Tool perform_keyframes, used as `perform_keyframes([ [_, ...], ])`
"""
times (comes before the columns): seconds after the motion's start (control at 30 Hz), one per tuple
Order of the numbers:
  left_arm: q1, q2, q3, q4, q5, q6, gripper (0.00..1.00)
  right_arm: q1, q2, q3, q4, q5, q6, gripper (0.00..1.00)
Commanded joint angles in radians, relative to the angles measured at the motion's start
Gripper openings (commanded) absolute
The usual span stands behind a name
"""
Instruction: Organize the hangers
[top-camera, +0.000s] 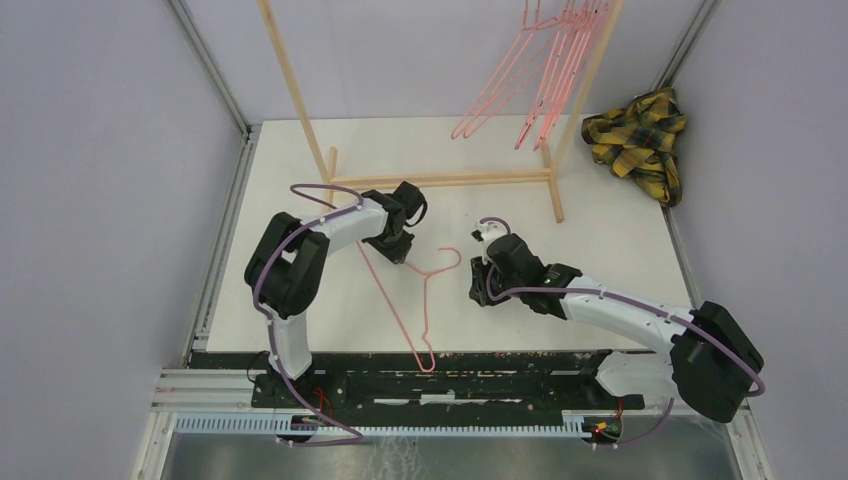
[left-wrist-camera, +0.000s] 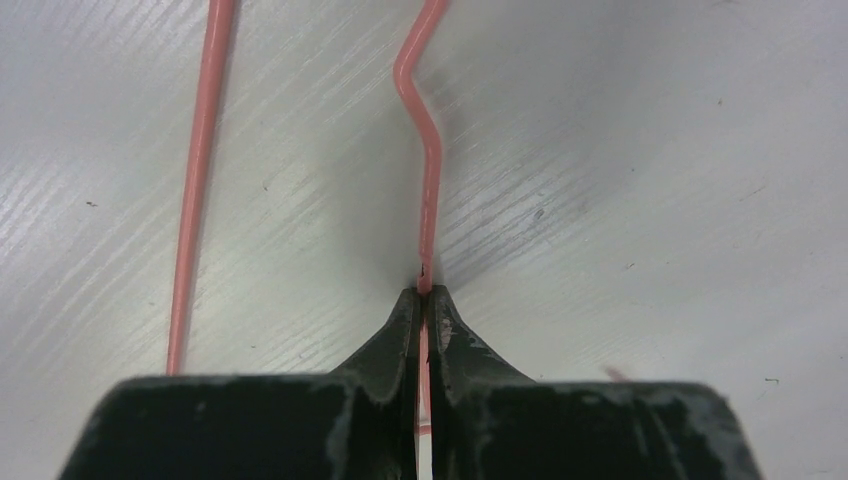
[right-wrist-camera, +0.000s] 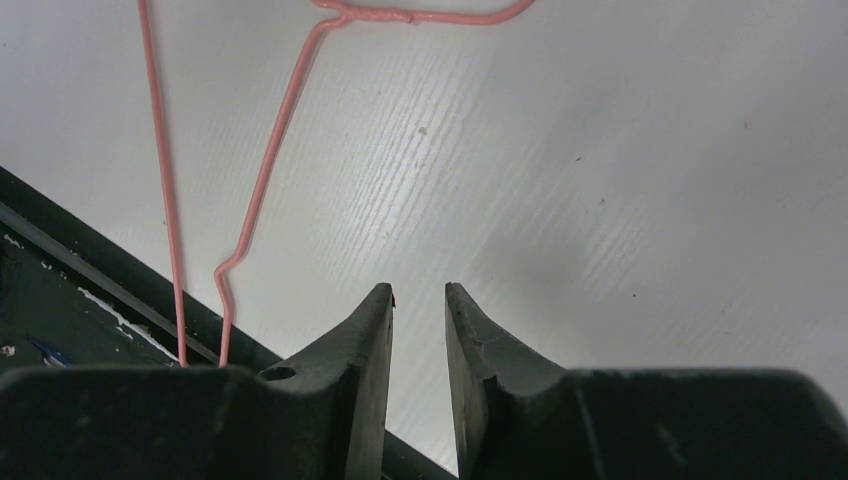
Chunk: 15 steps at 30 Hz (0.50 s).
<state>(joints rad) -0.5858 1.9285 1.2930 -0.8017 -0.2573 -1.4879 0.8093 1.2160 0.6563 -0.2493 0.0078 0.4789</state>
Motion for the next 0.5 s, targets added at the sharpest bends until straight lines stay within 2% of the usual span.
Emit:
perform_keyframes([
  [0.0,-0.003,0.023,-0.087,0.122,-0.047,-0.002,0.03,-0.004,0.034,0.016,0.078,-0.057,0.026,0.34],
  [0.17,-0.005,-0.096,-0.104,0.207,-0.081,0.011,0.03,-0.003,0.049,-0.002,0.172,-0.147,0.068,0.44],
  [0.33,-0.006,-0.19,-0.136,0.296,-0.109,0.019,0.03,-0.004,0.069,-0.03,0.272,-0.212,0.12,0.47],
  [0.47,-0.005,-0.241,-0.172,0.361,-0.101,0.012,0.03,-0.003,0.144,-0.019,0.322,-0.273,0.162,0.49],
])
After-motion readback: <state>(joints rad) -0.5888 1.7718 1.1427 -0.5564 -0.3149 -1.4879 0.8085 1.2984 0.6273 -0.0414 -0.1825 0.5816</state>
